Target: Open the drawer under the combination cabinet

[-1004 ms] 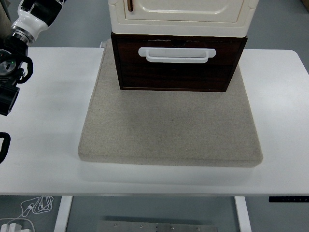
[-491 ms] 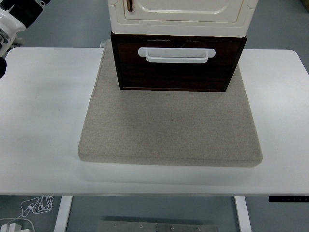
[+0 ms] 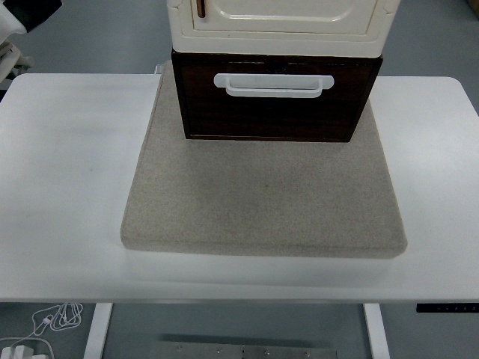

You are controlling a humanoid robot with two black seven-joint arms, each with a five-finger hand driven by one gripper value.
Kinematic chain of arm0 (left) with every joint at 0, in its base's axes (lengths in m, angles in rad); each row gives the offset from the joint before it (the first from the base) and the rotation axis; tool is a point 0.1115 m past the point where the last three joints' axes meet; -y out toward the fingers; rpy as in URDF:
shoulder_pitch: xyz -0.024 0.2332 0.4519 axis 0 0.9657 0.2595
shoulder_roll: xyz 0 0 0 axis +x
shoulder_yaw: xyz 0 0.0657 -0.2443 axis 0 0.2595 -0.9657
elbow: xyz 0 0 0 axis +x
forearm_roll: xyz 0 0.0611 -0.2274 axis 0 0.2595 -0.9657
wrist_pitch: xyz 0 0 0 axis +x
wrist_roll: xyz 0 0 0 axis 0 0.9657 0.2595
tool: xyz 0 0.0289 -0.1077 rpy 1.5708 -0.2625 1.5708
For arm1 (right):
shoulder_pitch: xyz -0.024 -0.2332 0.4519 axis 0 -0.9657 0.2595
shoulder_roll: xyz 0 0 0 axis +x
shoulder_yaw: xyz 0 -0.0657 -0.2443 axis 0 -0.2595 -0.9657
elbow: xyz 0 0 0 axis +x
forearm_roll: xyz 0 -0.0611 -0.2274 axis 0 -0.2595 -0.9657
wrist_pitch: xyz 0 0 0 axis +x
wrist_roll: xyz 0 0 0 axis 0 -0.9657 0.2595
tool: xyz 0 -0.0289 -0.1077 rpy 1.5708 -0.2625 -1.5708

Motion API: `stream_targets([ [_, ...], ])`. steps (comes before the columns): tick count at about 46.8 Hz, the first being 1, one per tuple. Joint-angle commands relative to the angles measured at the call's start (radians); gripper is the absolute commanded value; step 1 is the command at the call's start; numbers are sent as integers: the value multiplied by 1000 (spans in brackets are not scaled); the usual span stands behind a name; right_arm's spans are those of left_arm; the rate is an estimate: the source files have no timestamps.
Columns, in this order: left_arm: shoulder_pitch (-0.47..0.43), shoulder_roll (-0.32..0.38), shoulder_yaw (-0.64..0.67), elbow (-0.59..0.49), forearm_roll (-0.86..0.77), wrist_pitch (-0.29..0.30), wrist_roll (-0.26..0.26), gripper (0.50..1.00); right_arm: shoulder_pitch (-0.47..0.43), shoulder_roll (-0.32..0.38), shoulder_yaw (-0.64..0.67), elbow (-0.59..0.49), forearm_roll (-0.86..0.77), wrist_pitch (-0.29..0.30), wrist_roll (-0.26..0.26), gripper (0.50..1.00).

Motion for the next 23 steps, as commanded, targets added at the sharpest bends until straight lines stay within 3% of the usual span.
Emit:
stream_targets([
  [1,21,17,1,-40,41,0,3,1000,0,0,0,0,0,0,0,928],
  [23,67,153,1,-311,288,0,9,1000,0,0,0,0,0,0,0,928],
])
